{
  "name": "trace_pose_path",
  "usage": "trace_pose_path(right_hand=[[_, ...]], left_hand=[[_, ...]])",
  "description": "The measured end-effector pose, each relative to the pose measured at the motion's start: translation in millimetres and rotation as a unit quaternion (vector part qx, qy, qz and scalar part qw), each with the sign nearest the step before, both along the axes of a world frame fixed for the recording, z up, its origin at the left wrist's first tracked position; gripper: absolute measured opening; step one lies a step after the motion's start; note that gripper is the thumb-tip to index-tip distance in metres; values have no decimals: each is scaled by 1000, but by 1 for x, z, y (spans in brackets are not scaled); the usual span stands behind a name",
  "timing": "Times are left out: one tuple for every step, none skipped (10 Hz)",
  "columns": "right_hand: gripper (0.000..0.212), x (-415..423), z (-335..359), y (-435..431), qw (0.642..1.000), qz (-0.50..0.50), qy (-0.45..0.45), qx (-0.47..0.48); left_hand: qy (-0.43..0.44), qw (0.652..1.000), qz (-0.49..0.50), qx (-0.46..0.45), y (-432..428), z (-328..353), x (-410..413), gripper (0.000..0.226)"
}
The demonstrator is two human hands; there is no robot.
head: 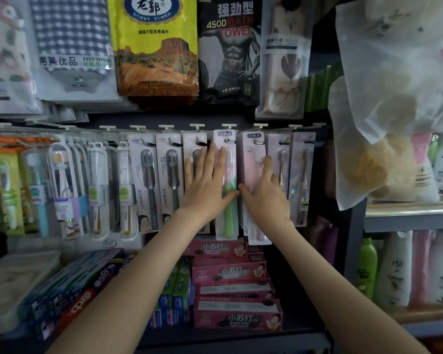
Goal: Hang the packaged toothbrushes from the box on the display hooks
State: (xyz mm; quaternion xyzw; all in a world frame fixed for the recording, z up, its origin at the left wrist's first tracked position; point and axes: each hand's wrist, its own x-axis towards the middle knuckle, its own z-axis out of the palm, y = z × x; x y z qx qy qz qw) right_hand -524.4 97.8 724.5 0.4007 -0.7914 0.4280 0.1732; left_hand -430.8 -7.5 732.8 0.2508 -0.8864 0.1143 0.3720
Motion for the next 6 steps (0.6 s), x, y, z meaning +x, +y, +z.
trace_pose_path(right_hand=[[83, 2, -7, 0, 1000, -3, 6, 1], [85, 4, -14, 1, 1000, -7, 24, -1], [87, 4, -23, 4, 998, -10, 57, -6], [86, 5, -35, 8, 995, -23, 95, 5], [80, 11, -50, 15, 993, -27, 117, 6], [62, 17, -66, 23, 992, -32, 122, -27]], left_hand=[[-3, 1000, -9, 1, 3, -7, 3, 96], [-7, 1000, -6, -11, 6, -14, 6, 95], [-8, 1000, -3, -20, 10, -22, 10, 94], [-6, 1000, -11, -18, 18, -34, 13, 92], [5, 1000, -14, -25, 27, -49, 22, 87], [54, 997, -33, -43, 40, -72, 27, 69]])
